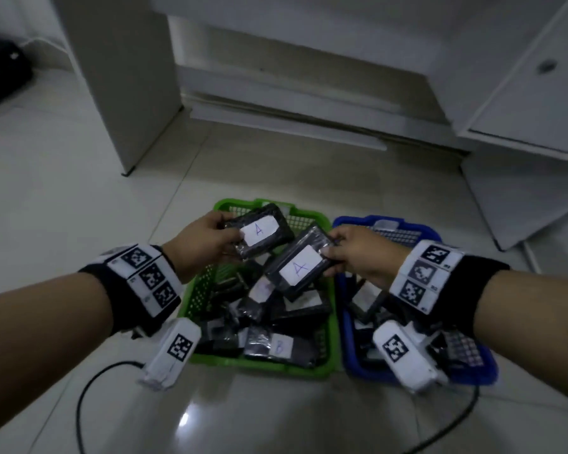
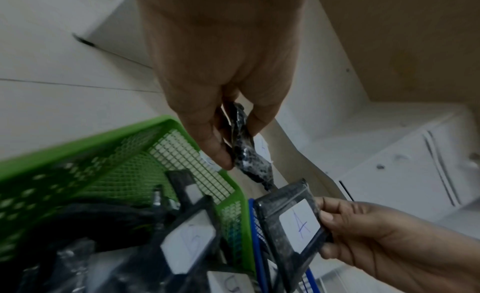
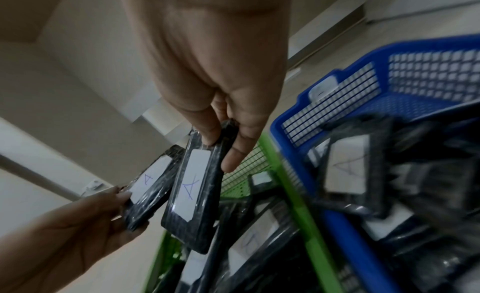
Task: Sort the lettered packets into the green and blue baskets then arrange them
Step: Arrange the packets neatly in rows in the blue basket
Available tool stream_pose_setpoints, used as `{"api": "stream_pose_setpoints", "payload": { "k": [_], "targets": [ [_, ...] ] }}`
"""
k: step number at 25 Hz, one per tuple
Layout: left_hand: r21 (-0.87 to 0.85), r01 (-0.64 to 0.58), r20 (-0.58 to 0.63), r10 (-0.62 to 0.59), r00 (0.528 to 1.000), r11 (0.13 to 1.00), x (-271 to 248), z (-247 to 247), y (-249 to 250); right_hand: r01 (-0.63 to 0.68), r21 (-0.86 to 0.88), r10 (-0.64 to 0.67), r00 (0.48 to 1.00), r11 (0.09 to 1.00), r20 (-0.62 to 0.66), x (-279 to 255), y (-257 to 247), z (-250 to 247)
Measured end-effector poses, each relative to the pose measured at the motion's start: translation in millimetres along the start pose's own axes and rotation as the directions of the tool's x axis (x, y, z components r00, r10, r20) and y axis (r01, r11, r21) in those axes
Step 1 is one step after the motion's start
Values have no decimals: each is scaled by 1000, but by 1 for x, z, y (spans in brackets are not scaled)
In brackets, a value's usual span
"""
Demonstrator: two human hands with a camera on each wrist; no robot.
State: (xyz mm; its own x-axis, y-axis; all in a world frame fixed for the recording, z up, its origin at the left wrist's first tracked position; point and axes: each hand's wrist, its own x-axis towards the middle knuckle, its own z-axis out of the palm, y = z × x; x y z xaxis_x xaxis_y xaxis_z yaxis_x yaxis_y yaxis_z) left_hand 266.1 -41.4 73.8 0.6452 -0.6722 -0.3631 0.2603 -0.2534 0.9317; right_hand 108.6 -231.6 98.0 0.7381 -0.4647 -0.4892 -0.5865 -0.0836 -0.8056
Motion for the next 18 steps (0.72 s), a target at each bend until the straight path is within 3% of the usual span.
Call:
{"api": "stream_pose_setpoints", "payload": {
  "k": [3, 7, 10, 14, 18],
  "targets": [
    [133, -51, 102, 37, 994, 990, 18, 61, 25, -17, 121, 30, 994, 993, -110, -23, 25, -69],
    [193, -97, 48, 89, 995, 976, 39, 132, 19, -15, 247, 102, 934, 969, -343, -23, 71, -128],
    [276, -103, 20, 101, 995, 956, 51, 170, -7, -37, 289, 169, 879, 957, -447, -10, 111, -148],
    [410, -103, -23, 123, 992, 906, 64, 205, -27, -77, 412, 237, 905, 908, -354, -2, 139, -156],
    [583, -108, -46, 166, 985, 805, 70, 231, -34, -117, 396, 239, 932, 911, -274, 10, 169, -163]
  ]
}}
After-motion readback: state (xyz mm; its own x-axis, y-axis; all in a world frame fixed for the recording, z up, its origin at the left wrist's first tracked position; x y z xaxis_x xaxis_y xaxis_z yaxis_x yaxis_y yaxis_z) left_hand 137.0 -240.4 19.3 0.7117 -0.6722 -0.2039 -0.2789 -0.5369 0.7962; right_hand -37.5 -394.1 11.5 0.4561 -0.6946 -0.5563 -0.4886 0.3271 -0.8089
